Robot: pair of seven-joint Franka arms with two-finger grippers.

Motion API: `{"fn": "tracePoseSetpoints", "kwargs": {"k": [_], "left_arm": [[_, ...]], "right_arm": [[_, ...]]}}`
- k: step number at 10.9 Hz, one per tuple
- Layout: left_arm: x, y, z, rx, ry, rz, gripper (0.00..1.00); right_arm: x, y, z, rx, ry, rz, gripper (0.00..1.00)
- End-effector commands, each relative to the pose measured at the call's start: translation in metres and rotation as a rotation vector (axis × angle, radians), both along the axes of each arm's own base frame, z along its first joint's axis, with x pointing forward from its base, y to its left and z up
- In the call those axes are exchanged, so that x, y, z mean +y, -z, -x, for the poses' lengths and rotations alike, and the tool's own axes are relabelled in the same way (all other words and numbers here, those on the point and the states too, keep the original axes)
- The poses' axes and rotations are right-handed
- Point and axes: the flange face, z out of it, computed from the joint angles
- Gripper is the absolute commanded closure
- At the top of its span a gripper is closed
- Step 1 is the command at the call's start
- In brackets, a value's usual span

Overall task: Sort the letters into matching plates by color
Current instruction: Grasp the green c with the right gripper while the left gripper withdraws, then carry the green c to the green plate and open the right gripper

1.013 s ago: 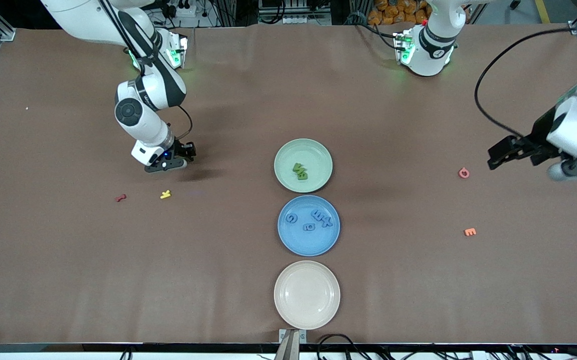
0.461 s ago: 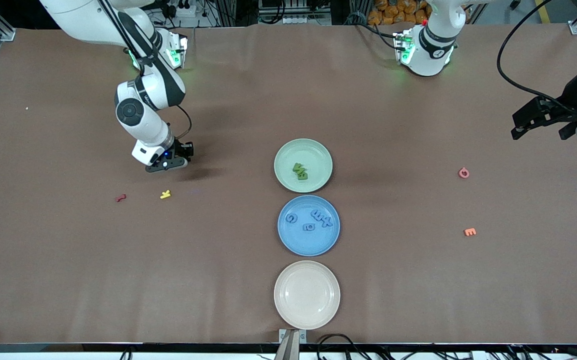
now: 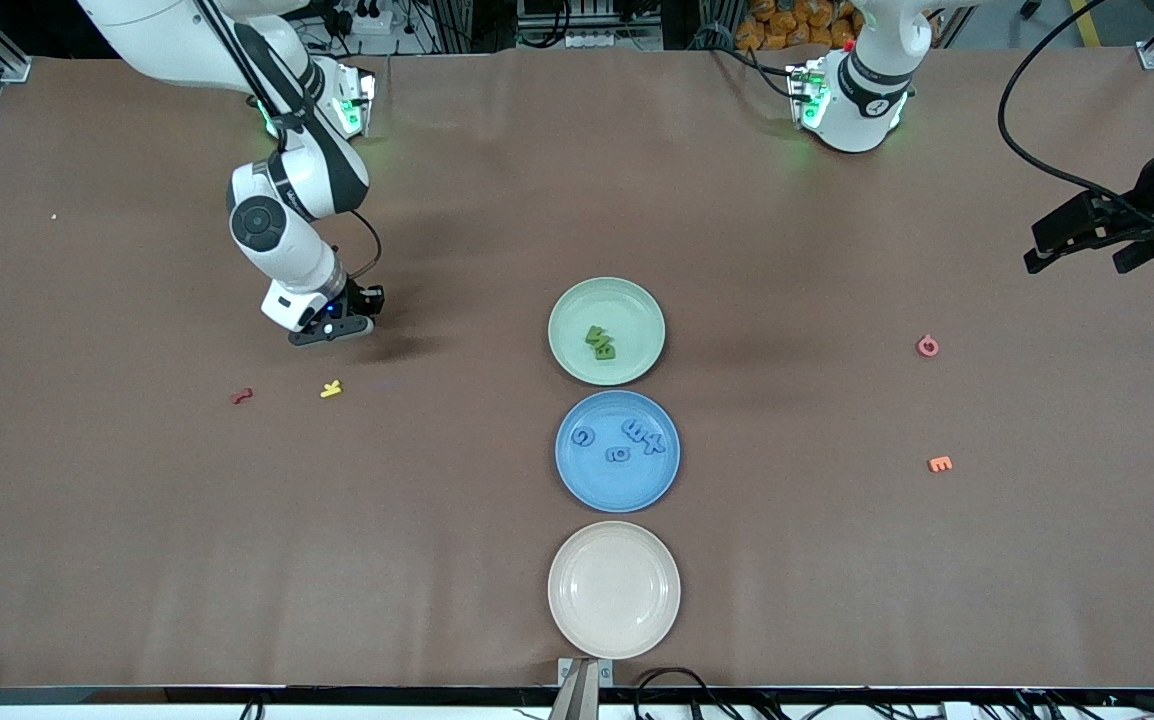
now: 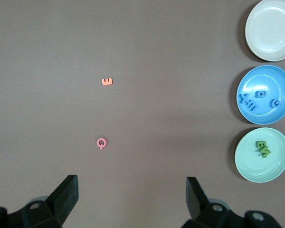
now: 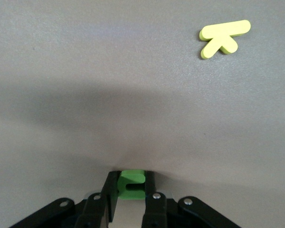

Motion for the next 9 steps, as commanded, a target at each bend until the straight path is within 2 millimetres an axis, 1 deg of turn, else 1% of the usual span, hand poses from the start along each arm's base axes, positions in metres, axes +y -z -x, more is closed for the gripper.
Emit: {"fn": "tracePoseSetpoints", "kwargs": {"k": [1, 2, 3, 5, 6, 7, 9], "left_arm": [[-0.004, -0.021, 0.013, -0.003, 0.037, -0.051, 0.0], [-0.001, -0.019, 0.014, 0.014, 0.034, -0.056, 0.0], [0.001, -0.021, 0.015, 0.011, 0.029, -0.056, 0.0], [-0.001, -0.023, 0.016, 0.007, 0.029, -0.055, 0.0], [0.002, -0.022, 0.016, 0.008, 0.022, -0.052, 0.0], [0.003, -0.021, 0.014, 0.012, 0.018, -0.044, 0.0], [0.001, -0.017, 0.012, 0.018, 0.015, -0.041, 0.0]], "right_arm": [[0.005, -0.012, -0.009, -0.024, 0.075, 0.001, 1.0], [0.011, -0.019, -0.014, -0.031, 0.105, 0.0, 1.0], [0.022, -0.025, -0.018, -0.031, 0.133, 0.0, 1.0], [0.061, -0.038, -0.018, -0.02, 0.209, -0.006, 1.0], [0.081, -0.045, -0.018, -0.019, 0.244, -0.009, 1.0], [0.096, -0.052, -0.021, -0.023, 0.28, -0.013, 1.0], [0.142, -0.057, -0.02, -0.029, 0.347, -0.034, 1.0]]}}
